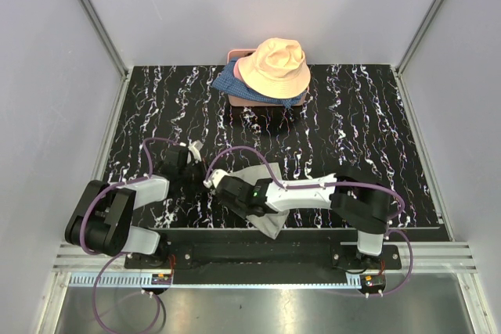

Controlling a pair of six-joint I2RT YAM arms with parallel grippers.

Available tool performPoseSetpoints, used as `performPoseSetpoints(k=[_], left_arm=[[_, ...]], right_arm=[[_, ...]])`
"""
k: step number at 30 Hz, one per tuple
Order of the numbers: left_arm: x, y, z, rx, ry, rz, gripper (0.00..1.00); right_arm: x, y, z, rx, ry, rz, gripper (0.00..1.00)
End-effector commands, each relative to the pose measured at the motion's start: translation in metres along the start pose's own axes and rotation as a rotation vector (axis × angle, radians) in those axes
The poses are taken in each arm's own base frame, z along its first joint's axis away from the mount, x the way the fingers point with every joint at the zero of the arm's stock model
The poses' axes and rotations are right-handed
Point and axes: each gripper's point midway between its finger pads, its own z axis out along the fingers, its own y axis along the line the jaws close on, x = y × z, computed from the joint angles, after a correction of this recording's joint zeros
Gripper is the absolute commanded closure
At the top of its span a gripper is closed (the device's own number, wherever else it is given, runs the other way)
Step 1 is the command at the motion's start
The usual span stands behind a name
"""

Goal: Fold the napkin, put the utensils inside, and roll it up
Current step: Roll the napkin with the utensil

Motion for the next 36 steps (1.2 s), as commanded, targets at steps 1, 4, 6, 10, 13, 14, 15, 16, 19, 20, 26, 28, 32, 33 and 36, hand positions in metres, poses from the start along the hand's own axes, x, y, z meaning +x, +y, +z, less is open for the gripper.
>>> performPoseSetpoints(k=[1, 4, 6, 10, 13, 14, 15, 16, 19, 20, 26, 28, 32, 33, 36], left_arm=[[-0.013, -0.007, -0.002, 0.014, -0.034, 0.043, 0.84], [-0.019, -0.007, -0.006, -0.005, -0.059, 0.049, 0.68], [-0.025, -0.008, -0.01, -0.015, -0.09, 0.062, 0.57], [-0.028, -0.004, -0.018, -0.053, -0.126, 0.071, 0.5], [-0.029, -0.002, -0.024, -0.069, -0.158, 0.083, 0.5], [-0.03, -0.004, -0.027, -0.063, -0.172, 0.092, 0.5], [-0.03, -0.004, -0.027, -0.058, -0.181, 0.099, 0.49], [-0.029, -0.004, -0.028, -0.05, -0.184, 0.106, 0.49], [-0.03, -0.011, -0.033, -0.016, -0.214, 0.131, 0.49], [-0.031, -0.015, -0.036, 0.0, -0.231, 0.142, 0.49], [-0.027, -0.025, -0.042, 0.057, -0.25, 0.179, 0.49], [-0.025, -0.023, -0.042, 0.057, -0.252, 0.175, 0.49], [-0.019, -0.02, -0.043, 0.058, -0.253, 0.169, 0.49], [-0.018, -0.02, -0.043, 0.061, -0.251, 0.167, 0.5], [-0.012, -0.02, -0.044, 0.074, -0.24, 0.156, 0.5]], right_arm=[[0.002, 0.011, 0.0, -0.065, 0.002, 0.025, 0.67], [0.003, 0.015, -0.005, -0.147, -0.001, 0.061, 0.69], [0.003, 0.02, -0.009, -0.218, -0.007, 0.091, 0.69], [-0.001, 0.019, -0.017, -0.352, -0.023, 0.158, 0.69], [-0.004, 0.017, -0.023, -0.453, -0.026, 0.199, 0.69], [-0.005, 0.015, -0.025, -0.501, -0.02, 0.22, 0.69], [-0.005, 0.014, -0.025, -0.524, -0.016, 0.229, 0.69], [-0.005, 0.014, -0.026, -0.547, -0.013, 0.237, 0.69], [-0.004, 0.012, -0.028, -0.624, 0.002, 0.27, 0.69], [-0.003, 0.013, -0.028, -0.657, 0.014, 0.284, 0.69], [0.002, 0.015, -0.023, -0.741, 0.075, 0.343, 0.69], [0.002, 0.016, -0.021, -0.752, 0.086, 0.348, 0.69], [0.008, 0.017, -0.016, -0.76, 0.129, 0.361, 0.7], [0.009, 0.018, -0.016, -0.761, 0.137, 0.36, 0.7], [0.012, 0.016, -0.012, -0.756, 0.161, 0.366, 0.7]])
